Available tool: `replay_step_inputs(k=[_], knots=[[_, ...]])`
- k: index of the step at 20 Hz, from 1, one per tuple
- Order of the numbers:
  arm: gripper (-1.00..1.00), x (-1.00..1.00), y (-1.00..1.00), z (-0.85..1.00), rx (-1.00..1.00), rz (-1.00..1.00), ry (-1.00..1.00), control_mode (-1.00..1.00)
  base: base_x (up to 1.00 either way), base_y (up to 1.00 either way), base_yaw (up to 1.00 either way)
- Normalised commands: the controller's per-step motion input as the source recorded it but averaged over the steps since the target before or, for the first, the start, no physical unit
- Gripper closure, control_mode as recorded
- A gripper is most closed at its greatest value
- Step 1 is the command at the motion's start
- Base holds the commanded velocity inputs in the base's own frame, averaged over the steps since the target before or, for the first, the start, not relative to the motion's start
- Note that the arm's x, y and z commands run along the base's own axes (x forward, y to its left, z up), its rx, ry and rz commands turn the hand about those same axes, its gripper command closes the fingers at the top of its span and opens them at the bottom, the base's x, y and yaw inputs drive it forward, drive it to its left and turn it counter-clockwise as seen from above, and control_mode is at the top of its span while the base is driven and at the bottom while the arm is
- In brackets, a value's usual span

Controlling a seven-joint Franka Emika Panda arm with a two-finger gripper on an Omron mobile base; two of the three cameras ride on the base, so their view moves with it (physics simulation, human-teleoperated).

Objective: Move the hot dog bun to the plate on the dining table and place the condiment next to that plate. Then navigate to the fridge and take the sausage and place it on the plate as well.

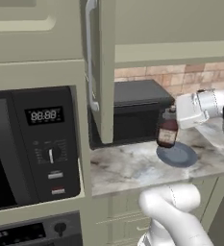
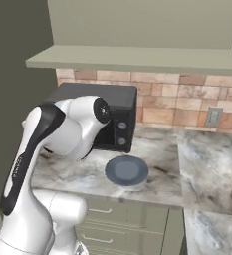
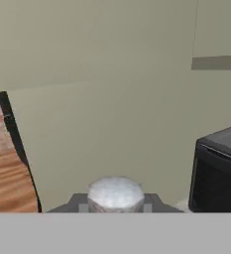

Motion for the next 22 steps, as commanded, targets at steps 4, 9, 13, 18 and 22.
replay_step_inputs(k=[4,9,13,18,22], knots=[[1.0,0.0,0.0,0.0,0.0,0.0,0.0,1.0,-1.0,0.04,0.0],[1.0,0.0,0.0,0.0,0.0,0.0,0.0,1.0,-0.88,0.44,0.44],[1.0,0.0,0.0,0.0,0.0,0.0,0.0,1.0,-0.47,0.58,0.77],[1.0,0.0,0.0,0.0,0.0,0.0,0.0,1.0,-0.45,0.7,0.75],[1.0,0.0,0.0,0.0,0.0,0.0,0.0,1.0,-0.26,0.9,0.71]])
